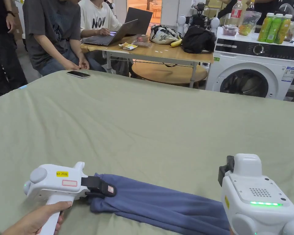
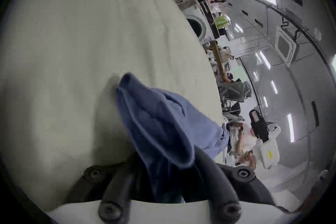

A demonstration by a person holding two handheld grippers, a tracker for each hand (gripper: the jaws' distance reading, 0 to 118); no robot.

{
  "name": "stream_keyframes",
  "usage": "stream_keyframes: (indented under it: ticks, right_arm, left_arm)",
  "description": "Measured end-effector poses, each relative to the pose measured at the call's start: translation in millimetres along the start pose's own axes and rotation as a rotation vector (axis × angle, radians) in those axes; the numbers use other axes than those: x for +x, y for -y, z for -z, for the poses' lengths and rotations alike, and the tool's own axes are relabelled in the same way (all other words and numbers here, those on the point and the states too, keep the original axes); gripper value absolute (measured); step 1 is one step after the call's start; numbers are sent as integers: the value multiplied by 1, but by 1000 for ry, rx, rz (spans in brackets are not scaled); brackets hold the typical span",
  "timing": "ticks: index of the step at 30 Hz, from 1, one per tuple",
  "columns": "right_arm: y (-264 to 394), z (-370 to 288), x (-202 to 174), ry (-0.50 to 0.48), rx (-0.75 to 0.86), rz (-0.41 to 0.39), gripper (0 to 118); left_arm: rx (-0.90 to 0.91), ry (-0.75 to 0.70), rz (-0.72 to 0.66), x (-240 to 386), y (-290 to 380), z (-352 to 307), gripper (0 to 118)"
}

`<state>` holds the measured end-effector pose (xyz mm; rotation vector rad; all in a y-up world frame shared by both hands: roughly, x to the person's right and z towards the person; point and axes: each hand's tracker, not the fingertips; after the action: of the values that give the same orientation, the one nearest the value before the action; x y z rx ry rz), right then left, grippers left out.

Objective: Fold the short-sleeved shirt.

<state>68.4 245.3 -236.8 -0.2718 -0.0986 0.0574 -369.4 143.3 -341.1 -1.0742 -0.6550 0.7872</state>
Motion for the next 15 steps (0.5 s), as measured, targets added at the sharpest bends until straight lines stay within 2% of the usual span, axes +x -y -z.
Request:
stream_keyframes:
  ticks: [4,10,15]
  right_arm:
    - [-1,2,6,8,-2,7,0]
    - [-6,1,11,9,5,16,0]
    - [-9,0,9,-2,16,13,0]
  left_arm:
    - [75,57,-11,21,4,-18,1]
    - [129,7,34,38,-5,-63,1]
    - [178,-158,79,47,-8,-102,1]
